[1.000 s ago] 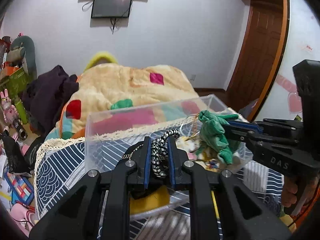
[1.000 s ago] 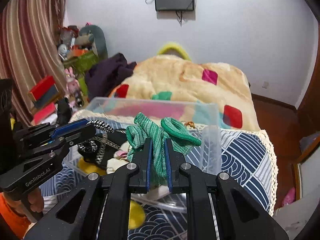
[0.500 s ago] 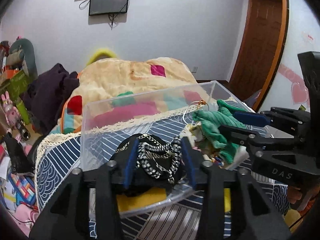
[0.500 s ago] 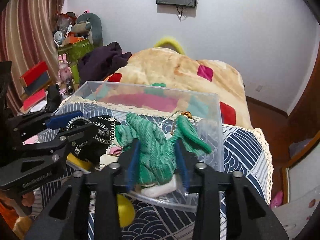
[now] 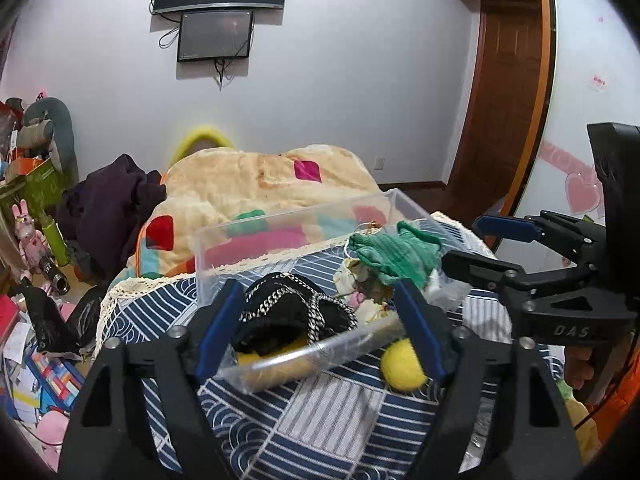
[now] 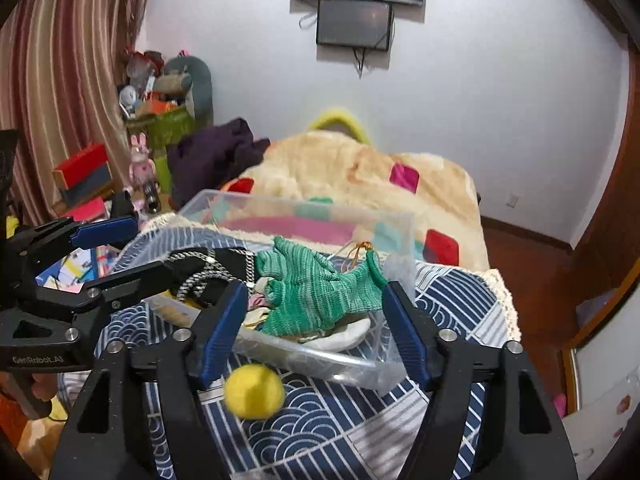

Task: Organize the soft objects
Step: 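Grasp the plastic bag with gray glove using the right tool while the left tool grasps the yellow ball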

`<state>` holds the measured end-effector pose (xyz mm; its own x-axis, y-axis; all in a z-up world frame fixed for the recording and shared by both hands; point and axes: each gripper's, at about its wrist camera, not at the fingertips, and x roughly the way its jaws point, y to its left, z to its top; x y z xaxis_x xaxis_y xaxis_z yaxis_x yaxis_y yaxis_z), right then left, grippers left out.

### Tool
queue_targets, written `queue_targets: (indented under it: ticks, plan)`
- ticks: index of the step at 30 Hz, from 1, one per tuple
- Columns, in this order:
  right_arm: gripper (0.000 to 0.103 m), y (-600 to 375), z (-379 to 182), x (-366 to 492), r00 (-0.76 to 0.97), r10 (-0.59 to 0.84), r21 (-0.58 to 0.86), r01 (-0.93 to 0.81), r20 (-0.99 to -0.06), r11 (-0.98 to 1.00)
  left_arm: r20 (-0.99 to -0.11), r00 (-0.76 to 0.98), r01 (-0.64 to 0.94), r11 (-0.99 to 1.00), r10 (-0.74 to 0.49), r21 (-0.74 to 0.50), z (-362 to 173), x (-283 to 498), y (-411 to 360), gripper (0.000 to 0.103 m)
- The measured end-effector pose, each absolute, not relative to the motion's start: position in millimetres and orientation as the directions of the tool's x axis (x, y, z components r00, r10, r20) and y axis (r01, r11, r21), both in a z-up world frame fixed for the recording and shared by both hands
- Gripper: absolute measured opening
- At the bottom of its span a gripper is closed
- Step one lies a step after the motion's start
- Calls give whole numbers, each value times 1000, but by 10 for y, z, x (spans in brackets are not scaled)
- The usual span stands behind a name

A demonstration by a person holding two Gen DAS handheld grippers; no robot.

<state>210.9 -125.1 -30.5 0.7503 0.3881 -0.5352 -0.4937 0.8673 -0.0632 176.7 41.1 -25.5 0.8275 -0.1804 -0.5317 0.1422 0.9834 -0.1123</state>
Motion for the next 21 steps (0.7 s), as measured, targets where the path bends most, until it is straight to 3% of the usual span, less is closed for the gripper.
queue_targets:
  ticks: [4, 14, 21]
  plan:
    - [84, -1322, -303, 1895, 765, 400, -69, -498, -505, 865, -527, 834, 128, 986, -166, -108, -260, 1573, 412, 92]
    - [85, -1452, -781, 1538, 711, 386, -67, -518, -588, 853, -603, 775, 124, 981, -189, -149, -686, 1174, 306, 93]
    - [84, -1547, -1151, 1385, 624, 408, 17, -535, -666, 845, -661, 723, 102, 978, -200, -184, -1003, 1071, 217, 93]
